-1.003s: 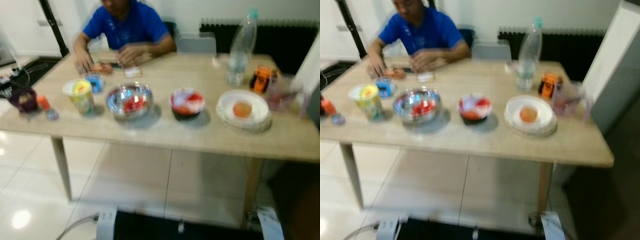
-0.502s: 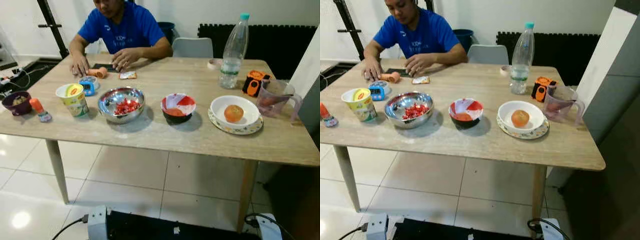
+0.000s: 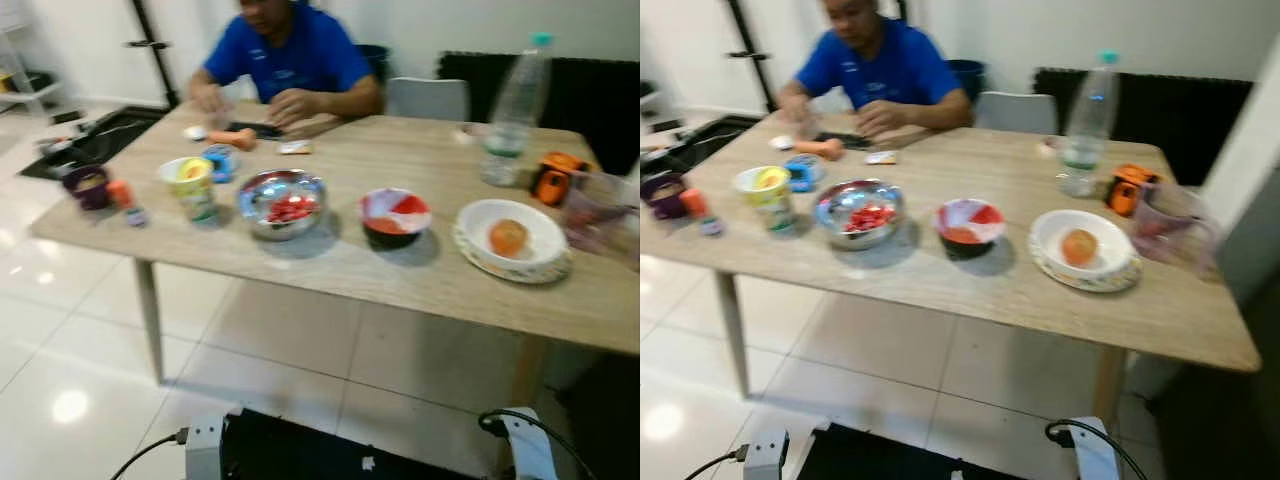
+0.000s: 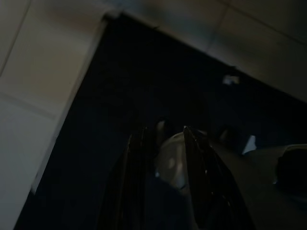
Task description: Restocking fridge
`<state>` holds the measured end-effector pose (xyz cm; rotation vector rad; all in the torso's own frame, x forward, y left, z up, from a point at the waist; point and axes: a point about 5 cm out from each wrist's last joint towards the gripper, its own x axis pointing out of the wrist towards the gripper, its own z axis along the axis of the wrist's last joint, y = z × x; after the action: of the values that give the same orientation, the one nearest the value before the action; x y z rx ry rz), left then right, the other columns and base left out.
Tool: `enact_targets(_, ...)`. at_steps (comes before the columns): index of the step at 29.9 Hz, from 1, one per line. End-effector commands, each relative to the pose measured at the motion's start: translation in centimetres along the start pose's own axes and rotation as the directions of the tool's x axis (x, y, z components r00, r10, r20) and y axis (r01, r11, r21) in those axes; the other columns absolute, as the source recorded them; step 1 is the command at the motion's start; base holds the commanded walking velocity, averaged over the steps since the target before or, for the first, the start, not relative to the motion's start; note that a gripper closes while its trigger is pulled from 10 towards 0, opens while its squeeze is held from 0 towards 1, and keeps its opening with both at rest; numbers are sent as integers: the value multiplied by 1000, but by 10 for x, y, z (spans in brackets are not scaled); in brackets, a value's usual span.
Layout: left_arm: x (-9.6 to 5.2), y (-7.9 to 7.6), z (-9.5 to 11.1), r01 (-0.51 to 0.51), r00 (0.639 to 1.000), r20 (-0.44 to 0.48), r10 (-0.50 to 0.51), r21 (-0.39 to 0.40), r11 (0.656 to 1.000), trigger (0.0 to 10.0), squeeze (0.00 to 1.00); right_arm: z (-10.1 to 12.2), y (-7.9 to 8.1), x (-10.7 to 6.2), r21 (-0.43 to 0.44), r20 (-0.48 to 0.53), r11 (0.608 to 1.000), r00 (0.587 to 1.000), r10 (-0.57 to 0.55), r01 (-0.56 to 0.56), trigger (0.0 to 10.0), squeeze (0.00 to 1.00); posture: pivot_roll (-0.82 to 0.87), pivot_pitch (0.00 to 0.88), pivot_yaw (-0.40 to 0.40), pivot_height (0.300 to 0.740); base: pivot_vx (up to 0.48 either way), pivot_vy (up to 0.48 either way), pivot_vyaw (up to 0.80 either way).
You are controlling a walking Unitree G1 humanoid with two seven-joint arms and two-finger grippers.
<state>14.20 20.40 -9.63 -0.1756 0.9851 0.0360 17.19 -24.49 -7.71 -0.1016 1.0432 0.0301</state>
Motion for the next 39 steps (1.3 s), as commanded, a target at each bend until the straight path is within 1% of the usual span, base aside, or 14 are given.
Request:
enact_targets(1, -1, 2, -1, -4, 1000, -14, 4, 22, 1000, 10000, 0, 2, 4, 1, -10, 10, 1000, 1000, 23, -23, 10000, 0, 14, 0, 3, 740, 0, 0, 769)
enact_targets(8, 0, 2, 0, 8, 1000, -22, -7, 51, 999, 10000, 0, 22, 14, 3, -102, 54, 987, 990, 129, -123, 10000, 0, 12, 0, 3, 740, 0, 0, 769)
enact_targets(13, 0, 1, 1, 18, 1000, -24, -17, 63, 998, 10000, 0, 54, 19, 4, -167, 129, 973, 975, 179, -156, 10000, 0, 13, 0, 2, 740, 0, 0, 769)
enact_targets(17, 0, 1, 1, 19, 1000, -25, -18, 65, 998, 10000, 0, 59, 23, 4, -199, 137, 963, 968, 212, -183, 10000, 0, 13, 0, 2, 740, 0, 0, 769)
enact_targets(23, 0, 1, 1, 21, 999, -28, -19, 72, 997, 10000, 0, 75, 39, 3, -309, 142, 904, 925, 352, -296, 10000, 0, 14, 0, -2, 740, 0, 0, 769)
enact_targets(27, 0, 1, 1, 24, 999, -31, -21, 79, 997, 10000, 0, 92, 51, 0, -401, 133, 827, 868, 479, -395, 10000, 0, 16, 0, -2, 740, 0, 0, 680)
enact_targets(29, 0, 1, 1, 24, 999, -32, -22, 81, 996, 10000, 0, 96, 54, -1, -421, 128, 808, 854, 504, -413, 10000, 0, 16, 0, -2, 740, 0, 0, 438)
enact_targets(31, 0, 1, 1, 26, 999, -33, -23, 84, 996, 10000, 0, 107, 62, -5, -457, 120, 744, 795, 595, -488, 10000, 0, 16, 0, -1, 740, 0, 0, 0)
enact_targets(32, 0, 1, 1, 26, 999, -33, -23, 84, 996, 10000, 0, 107, 62, -5, -457, 120, 744, 795, 595, -488, 10000, 0, 16, 0, -1, 740, 0, 0, 0)
enact_targets(35, 0, 1, 1, 28, 999, -34, -25, 89, 996, 10000, 0, 135, 75, -18, -505, 137, 610, 641, 755, -611, 10000, 0, 18, 0, -1, 740, 0, 0, 0)
enact_targets(36, 0, 1, 1, 28, 999, -34, -25, 89, 996, 10000, 0, 135, 75, -18, -505, 137, 610, 641, 755, -611, 10000, 0, 18, 0, -1, 740, 0, 0, 0)
enact_targets(37, 0, 1, 1, 28, 999, -34, -25, 91, 995, 10000, 0, 155, 82, -29, -527, 160, 519, 521, 838, -673, 10000, 0, 18, 0, -1, 740, 0, 0, 0)
enact_targets(38, 0, 1, 1, 28, 999, -34, -25, 91, 995, 10000, 0, 162, 84, -33, -531, 171, 486, 473, 864, -694, 10000, 0, 18, 0, -1, 740, 0, 0, 0)
enact_targets(39, 0, 1, 1, 29, 999, -34, -26, 91, 995, 10000, 0, 169, 85, -37, -533, 193, 463, 431, 881, -708, 10000, 153, 20, 0, -3, 740, 0, 0, 0)
